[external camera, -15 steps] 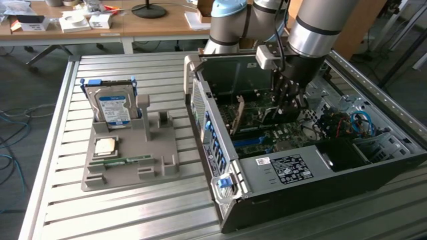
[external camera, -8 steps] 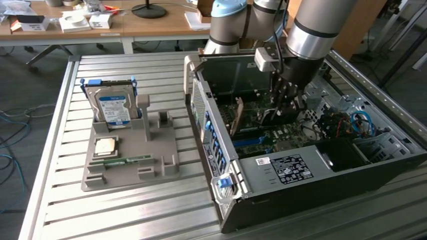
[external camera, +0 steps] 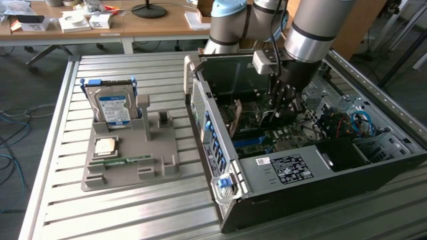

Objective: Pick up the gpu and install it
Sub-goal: 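Insert the gpu into the slot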

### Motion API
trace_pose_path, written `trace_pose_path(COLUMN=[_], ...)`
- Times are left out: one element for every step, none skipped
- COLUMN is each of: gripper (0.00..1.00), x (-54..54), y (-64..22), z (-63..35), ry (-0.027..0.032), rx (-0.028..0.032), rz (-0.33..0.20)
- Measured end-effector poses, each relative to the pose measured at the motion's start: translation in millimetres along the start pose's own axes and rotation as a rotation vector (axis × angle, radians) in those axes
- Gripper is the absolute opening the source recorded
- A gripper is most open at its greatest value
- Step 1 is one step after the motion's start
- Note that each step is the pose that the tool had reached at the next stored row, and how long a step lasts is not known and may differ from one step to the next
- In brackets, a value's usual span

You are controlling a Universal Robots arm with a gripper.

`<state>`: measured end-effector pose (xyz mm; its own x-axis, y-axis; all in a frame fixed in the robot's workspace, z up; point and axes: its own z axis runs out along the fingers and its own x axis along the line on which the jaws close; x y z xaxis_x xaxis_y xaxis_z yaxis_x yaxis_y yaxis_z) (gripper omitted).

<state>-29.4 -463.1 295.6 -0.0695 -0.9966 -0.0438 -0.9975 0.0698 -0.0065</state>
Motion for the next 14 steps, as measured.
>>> trace_pose_path(gripper=[0.26,0.26,0.26,0.26,0.26,0.26,0.26,0.26,0.26,0.26,0.26,0.26,0.26,0.26], x=[0.0,0.0,0.1,0.1,0.1,0.1,0.1,0.1,0.3,0.4,0.4,0.5,0.6,0.7], y=[0.0,0.0,0.0,0.0,0.0,0.1,0.4,1.0,2.0,3.3,4.6,5.6,6.7,7.8], z=[0.2,0.4,0.7,0.9,1.0,1.1,1.3,1.4,1.7,2.0,2.1,2.4,2.7,2.9], ry=[0.0003,0.0006,0.0008,0.0012,0.0017,0.0024,0.0037,0.0049,0.0057,0.0065,0.0075,0.0085,0.0092,0.0101], rx=[0.0,0.0,-0.0001,-0.0004,-0.0007,-0.0009,-0.0008,-0.0008,-0.0006,-0.0006,-0.0006,-0.0005,-0.0004,-0.0004], rz=[-0.001,-0.003,-0.009,-0.015,-0.021,-0.025,-0.025,-0.025,-0.025,-0.025,-0.025,-0.025,-0.025,-0.026])
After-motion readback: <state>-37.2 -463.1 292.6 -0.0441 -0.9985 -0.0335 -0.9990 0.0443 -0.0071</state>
